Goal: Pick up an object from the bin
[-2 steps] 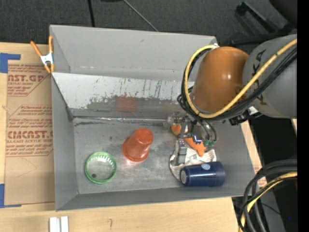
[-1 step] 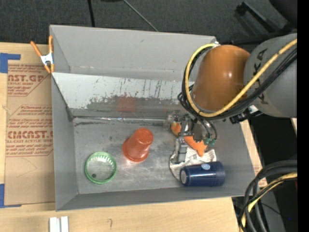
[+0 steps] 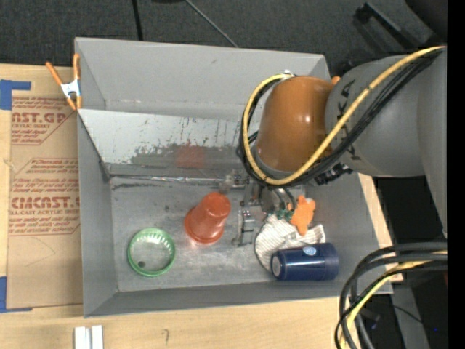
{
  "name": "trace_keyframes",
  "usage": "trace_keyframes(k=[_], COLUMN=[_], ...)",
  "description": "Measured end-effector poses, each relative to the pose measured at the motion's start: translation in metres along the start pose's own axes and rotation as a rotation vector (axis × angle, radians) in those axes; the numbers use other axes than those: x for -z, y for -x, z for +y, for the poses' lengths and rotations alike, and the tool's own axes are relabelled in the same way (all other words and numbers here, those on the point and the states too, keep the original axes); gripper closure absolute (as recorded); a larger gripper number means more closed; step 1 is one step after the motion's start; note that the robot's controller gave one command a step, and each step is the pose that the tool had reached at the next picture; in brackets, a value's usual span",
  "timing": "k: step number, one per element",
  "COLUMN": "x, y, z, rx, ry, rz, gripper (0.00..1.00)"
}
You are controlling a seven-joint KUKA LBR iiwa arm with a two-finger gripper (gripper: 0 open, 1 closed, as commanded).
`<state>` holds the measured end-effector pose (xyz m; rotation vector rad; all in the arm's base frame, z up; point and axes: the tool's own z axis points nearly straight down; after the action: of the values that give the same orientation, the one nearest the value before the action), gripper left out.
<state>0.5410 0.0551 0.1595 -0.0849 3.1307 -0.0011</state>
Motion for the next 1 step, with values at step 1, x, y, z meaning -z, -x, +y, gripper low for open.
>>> trace_keyframes(k=[1], x=[-0.0379], y=[0.0312], z=[0.0297], rx=[0.024], ry=[0.003], rz=[0.008], gripper=[0.00])
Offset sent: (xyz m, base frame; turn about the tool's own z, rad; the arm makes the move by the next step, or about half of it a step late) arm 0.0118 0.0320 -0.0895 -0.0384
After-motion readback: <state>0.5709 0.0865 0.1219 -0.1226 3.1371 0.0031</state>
